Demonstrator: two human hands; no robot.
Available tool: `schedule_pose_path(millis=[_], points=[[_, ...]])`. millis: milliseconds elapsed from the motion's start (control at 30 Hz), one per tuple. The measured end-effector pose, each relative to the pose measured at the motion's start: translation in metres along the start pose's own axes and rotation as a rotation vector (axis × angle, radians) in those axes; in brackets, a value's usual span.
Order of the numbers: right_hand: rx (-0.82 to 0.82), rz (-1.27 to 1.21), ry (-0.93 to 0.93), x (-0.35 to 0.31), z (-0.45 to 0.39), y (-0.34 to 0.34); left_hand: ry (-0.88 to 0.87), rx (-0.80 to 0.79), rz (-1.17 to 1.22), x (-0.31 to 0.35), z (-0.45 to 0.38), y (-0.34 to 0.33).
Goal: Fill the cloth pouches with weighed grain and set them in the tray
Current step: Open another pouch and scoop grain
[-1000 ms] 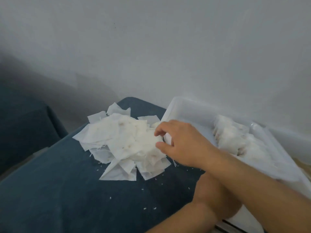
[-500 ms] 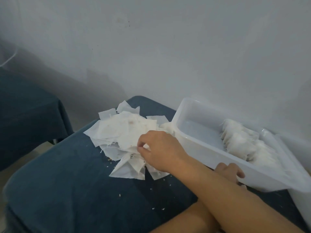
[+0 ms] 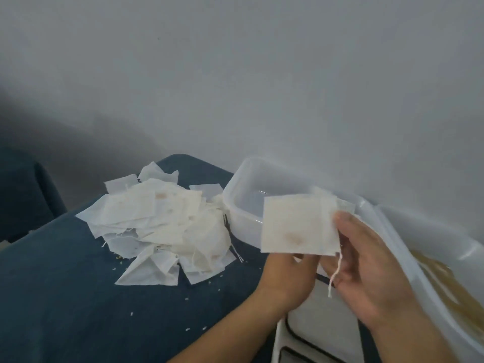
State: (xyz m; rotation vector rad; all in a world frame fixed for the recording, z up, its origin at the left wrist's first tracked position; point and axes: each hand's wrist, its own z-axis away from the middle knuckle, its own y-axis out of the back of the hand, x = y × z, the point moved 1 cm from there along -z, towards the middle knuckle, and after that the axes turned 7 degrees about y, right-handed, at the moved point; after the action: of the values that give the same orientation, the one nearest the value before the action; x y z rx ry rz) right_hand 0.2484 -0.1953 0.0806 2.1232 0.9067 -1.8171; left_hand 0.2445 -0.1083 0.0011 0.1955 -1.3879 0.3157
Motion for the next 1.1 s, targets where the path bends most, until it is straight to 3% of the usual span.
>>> schedule_pose_path(millis=[33, 100, 233, 333, 400, 467, 633, 1100], points=[[0.055, -0.005, -0.015, 0.0, 0.004, 0.017, -0.017, -0.078, 0.006, 0.002, 0.019, 0.018], [0.143, -0.04, -0.046, 0.004, 0.012, 0.046, -0.07, 0.035, 0.166, 0.008, 0.027, 0.028], [0.233, -0.107, -0.047, 0.017, 0.03, 0.082, -0.036, 0.169, 0.25, 0.01, 0.024, 0.022], [0.288, 0.007, -0.068, 0.025, 0.037, 0.097, -0.344, 0.254, 0.044, 0.014, 0.032, 0.03], [0.301, 0.073, -0.061, 0.029, 0.04, 0.101, -0.525, 0.198, -0.152, 0.012, 0.042, 0.024], [0.284, 0.094, -0.029, 0.029, 0.041, 0.097, -0.594, 0.091, -0.281, 0.009, 0.048, 0.015], [0.209, 0.298, 0.031, 0.029, 0.046, 0.089, -0.569, -0.083, -0.42, -0.002, 0.052, -0.003], [0.13, 0.597, 0.188, 0.035, 0.047, 0.085, -0.419, -0.04, -0.217, -0.007, 0.044, -0.002]])
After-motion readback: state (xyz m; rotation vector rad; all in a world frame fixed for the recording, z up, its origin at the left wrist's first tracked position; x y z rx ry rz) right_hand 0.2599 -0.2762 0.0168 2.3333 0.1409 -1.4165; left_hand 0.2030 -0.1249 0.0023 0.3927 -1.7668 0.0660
